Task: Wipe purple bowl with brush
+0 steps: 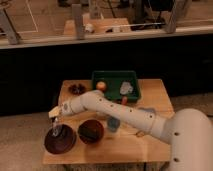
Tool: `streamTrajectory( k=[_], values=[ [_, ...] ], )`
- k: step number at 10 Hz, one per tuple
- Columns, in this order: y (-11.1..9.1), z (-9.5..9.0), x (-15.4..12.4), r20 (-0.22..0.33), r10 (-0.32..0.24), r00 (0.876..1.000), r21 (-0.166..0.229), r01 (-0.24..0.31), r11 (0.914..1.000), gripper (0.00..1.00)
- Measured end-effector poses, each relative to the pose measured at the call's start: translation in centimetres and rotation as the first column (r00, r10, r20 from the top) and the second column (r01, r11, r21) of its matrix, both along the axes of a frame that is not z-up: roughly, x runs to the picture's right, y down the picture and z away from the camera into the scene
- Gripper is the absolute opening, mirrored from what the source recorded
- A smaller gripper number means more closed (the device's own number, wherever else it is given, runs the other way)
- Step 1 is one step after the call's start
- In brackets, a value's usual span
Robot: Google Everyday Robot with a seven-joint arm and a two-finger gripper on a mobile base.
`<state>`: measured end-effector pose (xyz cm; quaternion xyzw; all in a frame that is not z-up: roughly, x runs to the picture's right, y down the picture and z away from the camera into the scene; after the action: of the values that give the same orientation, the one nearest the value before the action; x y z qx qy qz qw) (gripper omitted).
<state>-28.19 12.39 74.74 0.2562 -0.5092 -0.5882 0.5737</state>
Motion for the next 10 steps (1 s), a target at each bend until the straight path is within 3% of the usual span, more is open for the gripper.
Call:
streamTrajectory(
  k=[3, 6, 10],
  values=[
    [1.6, -1.9, -1.7, 0.049, -0.032, 0.998, -0.013, 0.032, 0.9994, 0.0],
    [3.8, -3.4, -1.8, 0.061, -0.053, 0.997, -0.047, 0.055, 0.9973, 0.0],
    [3.7, -3.7, 1.9, 0.032, -0.038, 0.999, -0.049, 0.039, 0.998, 0.0]
  ],
)
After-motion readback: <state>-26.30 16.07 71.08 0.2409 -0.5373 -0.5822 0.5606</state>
